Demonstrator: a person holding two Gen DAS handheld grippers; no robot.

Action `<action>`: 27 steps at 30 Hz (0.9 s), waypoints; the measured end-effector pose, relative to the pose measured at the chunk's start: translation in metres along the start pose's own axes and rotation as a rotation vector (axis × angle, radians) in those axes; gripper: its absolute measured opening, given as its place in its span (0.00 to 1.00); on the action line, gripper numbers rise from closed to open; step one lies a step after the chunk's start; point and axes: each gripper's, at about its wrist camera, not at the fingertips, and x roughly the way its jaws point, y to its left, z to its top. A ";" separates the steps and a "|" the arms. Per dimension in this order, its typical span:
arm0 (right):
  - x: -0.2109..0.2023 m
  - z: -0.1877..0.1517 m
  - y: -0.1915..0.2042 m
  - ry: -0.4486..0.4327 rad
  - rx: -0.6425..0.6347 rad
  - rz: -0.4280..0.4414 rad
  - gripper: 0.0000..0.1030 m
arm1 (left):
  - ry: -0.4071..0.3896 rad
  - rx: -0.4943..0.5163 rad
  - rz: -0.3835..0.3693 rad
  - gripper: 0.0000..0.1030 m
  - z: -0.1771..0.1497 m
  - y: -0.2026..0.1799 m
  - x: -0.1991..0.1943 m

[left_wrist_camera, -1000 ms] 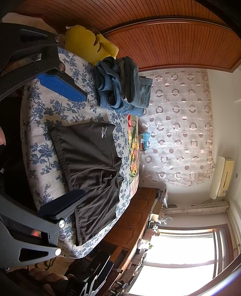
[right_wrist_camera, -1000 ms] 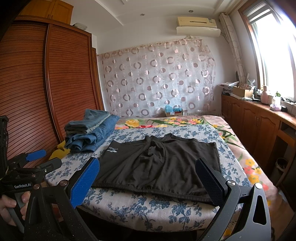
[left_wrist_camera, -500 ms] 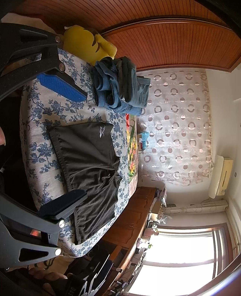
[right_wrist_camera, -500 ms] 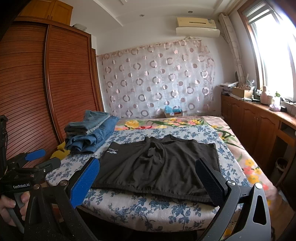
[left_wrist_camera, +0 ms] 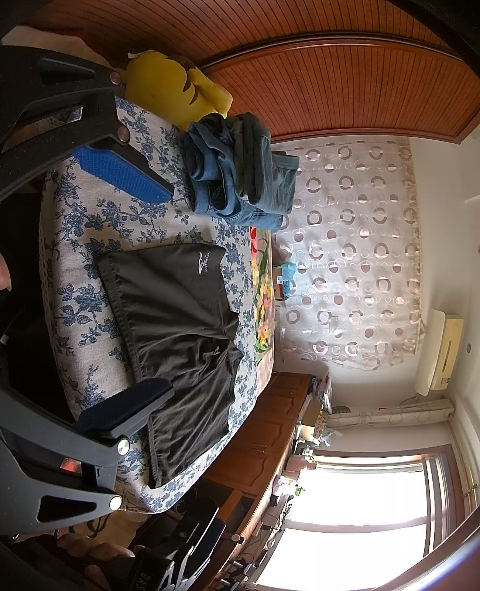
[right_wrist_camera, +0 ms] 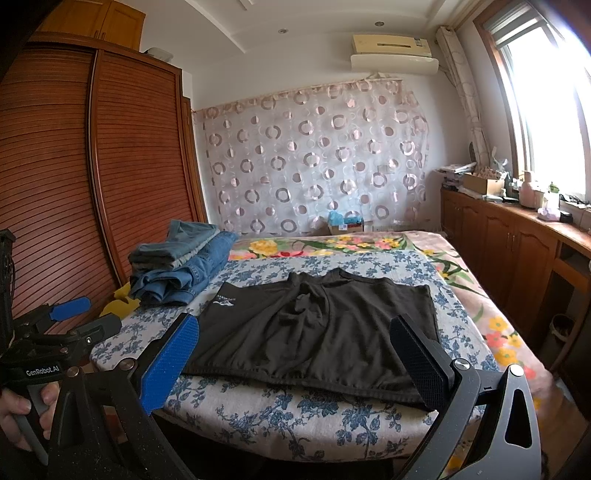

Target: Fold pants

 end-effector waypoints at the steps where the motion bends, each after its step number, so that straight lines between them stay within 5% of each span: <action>1: 0.000 0.000 0.000 0.000 0.000 0.000 1.00 | 0.000 0.000 -0.001 0.93 -0.001 0.001 0.001; 27: 0.003 -0.006 -0.007 0.032 0.020 -0.004 1.00 | 0.053 -0.006 -0.007 0.93 -0.017 0.005 0.020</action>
